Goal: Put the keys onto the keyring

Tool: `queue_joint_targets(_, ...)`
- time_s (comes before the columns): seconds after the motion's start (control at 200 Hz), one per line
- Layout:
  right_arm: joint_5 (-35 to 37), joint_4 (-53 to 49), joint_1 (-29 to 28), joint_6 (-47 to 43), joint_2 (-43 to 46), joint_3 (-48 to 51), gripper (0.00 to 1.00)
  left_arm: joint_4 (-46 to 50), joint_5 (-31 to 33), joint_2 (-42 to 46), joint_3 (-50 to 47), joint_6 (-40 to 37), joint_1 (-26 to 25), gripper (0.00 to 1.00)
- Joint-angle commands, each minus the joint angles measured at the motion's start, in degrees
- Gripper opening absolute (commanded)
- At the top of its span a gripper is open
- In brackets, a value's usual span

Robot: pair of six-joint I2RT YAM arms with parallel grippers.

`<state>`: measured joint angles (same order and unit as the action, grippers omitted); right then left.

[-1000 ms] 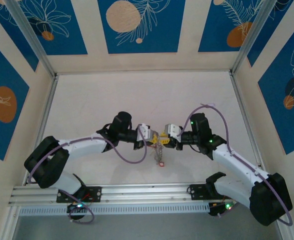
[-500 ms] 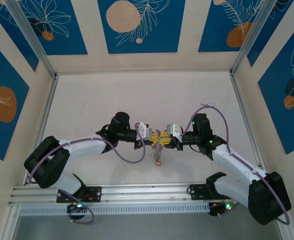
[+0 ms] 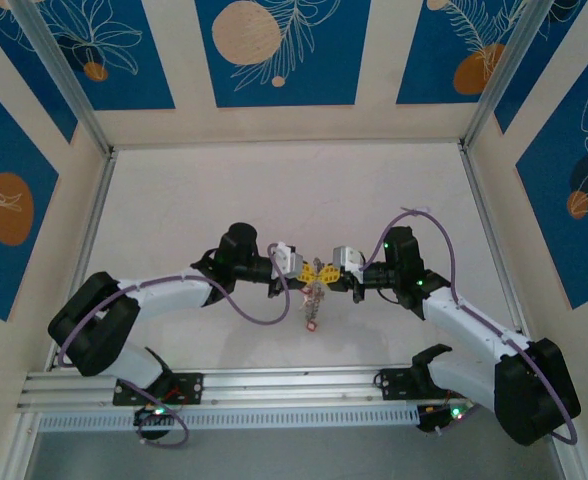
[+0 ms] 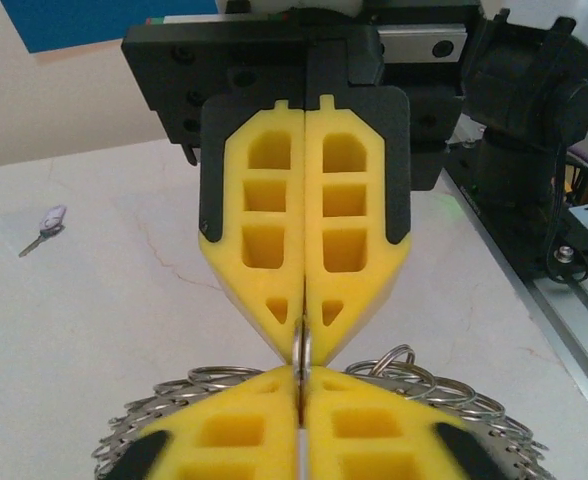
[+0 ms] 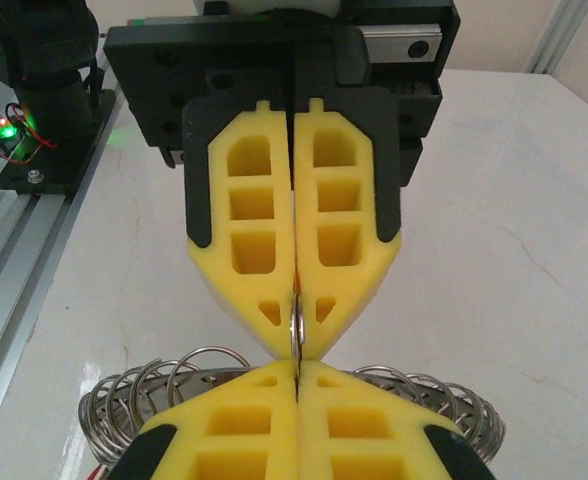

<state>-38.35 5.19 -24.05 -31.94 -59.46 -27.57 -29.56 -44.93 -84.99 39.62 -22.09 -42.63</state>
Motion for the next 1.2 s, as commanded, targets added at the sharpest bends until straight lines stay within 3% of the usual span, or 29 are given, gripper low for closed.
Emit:
queue_joint_targets(0.0,0.7,-0.2,-0.8,-0.7,1.1,0.5,0.00,-0.2,-0.2,0.0,0.6,-0.8,0.2,0.17)
queue_joint_targets(0.275,6.9,-6.1,-1.6,-3.6,3.4,-1.7,0.00,9.8,2.5,1.3,3.0,-6.2,0.1,0.16)
queue_joint_targets(0.56,10.2,-8.6,-3.3,-4.9,3.6,-2.7,0.00,9.4,2.0,1.0,3.5,-5.9,-0.1,0.16)
queue_joint_targets(0.8,9.2,-9.2,-3.4,-5.2,3.5,-3.3,0.00,10.9,2.1,0.2,4.6,-6.6,-0.6,0.10)
queue_joint_targets(0.89,9.0,-9.2,-3.4,-5.4,3.6,-3.2,0.00,11.0,1.9,0.0,4.8,-6.9,-0.9,0.00)
queue_joint_targets(1.025,6.0,-6.4,-2.6,-3.8,3.7,-2.1,0.00,9.7,1.2,0.2,4.1,-7.2,-1.0,0.00)
queue_joint_targets(1.13,2.8,0.2,-1.2,0.1,3.7,0.5,0.22,6.9,0.2,0.9,2.8,-6.2,-0.8,0.00)
queue_joint_targets(1.195,0.8,3.4,-0.7,2.2,3.4,1.6,0.26,6.0,-0.5,1.3,2.4,-5.6,-0.7,0.00)
